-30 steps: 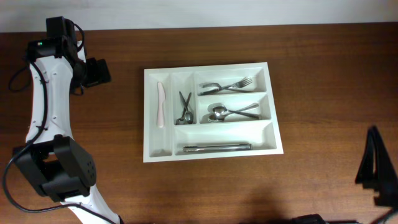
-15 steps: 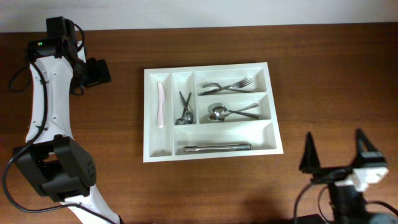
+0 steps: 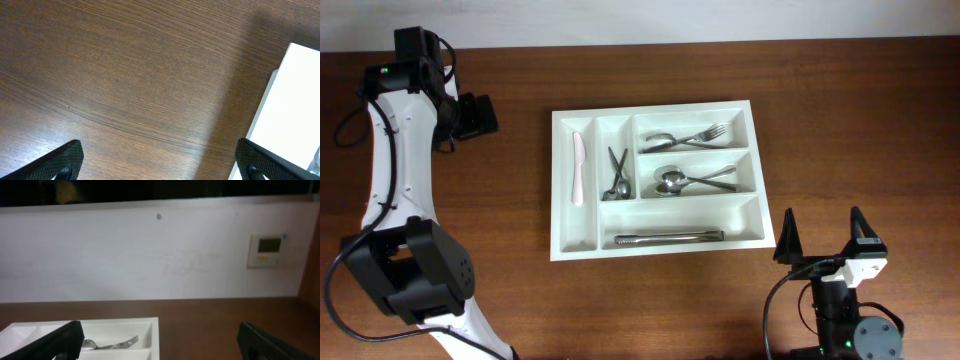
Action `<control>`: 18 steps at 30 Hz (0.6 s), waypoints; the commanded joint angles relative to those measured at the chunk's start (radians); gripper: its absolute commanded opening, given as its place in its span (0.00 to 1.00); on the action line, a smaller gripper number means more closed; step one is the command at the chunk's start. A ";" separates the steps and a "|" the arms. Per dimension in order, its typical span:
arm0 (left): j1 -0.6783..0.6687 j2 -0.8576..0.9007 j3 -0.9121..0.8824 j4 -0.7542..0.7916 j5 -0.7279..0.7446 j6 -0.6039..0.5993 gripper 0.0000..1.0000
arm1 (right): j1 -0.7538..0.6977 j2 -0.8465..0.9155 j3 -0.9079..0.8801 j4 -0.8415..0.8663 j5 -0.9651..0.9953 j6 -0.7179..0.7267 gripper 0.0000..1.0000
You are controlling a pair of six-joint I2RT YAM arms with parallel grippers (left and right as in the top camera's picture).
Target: Pack container
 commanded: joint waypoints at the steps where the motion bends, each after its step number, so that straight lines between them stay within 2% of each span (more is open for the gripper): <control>1: 0.000 -0.031 0.019 -0.001 -0.003 0.002 0.99 | -0.031 -0.011 -0.048 0.014 -0.003 0.064 0.99; 10: 0.000 -0.031 0.019 -0.001 -0.003 0.002 0.99 | -0.040 -0.011 -0.182 0.112 -0.018 0.081 0.99; 18: 0.000 -0.031 0.019 -0.001 -0.003 0.002 0.99 | -0.040 -0.011 -0.215 0.104 -0.016 0.069 0.99</control>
